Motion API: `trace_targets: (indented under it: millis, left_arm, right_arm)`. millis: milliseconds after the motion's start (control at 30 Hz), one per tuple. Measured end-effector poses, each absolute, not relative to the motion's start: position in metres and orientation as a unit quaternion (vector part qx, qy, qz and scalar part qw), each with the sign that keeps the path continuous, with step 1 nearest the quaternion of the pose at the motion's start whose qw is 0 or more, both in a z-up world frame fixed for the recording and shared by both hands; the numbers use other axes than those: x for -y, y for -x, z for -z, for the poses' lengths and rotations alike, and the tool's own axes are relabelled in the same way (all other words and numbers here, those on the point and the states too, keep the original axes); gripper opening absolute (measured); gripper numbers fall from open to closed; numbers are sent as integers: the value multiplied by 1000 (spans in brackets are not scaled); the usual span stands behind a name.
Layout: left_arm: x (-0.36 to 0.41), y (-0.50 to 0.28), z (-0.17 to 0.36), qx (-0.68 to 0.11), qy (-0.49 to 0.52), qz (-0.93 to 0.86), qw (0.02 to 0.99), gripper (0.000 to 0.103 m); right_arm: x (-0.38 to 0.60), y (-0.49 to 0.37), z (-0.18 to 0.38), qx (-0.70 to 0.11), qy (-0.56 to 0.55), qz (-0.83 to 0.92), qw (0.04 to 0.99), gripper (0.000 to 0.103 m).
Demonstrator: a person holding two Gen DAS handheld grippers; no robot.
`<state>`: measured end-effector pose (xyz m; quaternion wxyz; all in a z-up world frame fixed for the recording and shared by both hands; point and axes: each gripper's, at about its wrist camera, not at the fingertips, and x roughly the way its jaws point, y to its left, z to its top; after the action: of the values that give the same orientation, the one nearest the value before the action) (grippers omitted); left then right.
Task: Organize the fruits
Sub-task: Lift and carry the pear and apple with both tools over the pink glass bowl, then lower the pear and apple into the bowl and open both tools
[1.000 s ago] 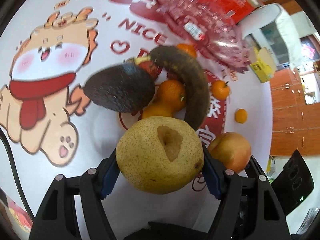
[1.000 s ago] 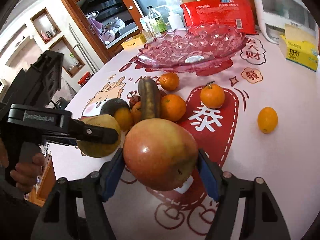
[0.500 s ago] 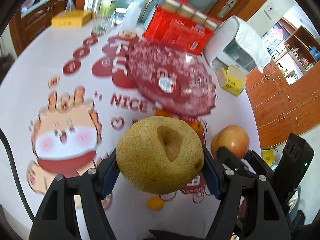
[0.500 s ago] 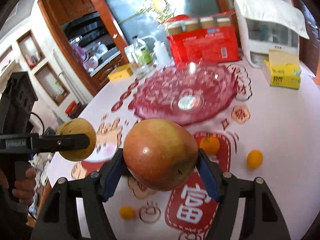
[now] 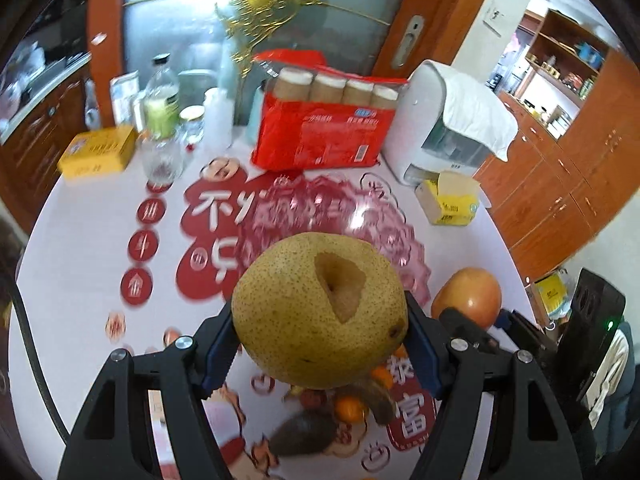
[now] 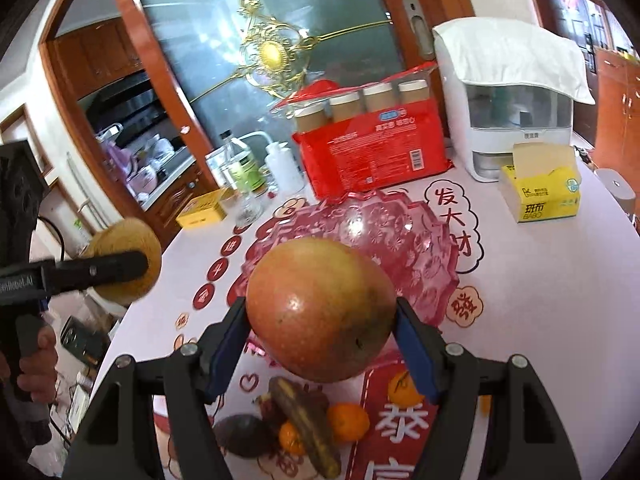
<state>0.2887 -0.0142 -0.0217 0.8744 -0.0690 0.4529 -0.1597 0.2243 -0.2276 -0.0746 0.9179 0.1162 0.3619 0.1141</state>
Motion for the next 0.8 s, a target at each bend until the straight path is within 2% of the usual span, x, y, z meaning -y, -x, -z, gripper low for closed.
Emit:
trace_targets:
  millis: [200, 633, 800]
  left_arm:
    - [33, -334, 34, -465, 45, 184, 865, 72]
    - [58, -408, 151, -573, 45, 187, 797, 72]
    - [60, -416, 170, -591, 46, 186, 784, 72]
  right_arm:
    - [231, -245, 91, -381, -131, -85, 911, 71]
    - [226, -291, 152, -471, -174, -64, 862, 71]
    - [226, -303, 156, -483, -167, -57, 858, 71]
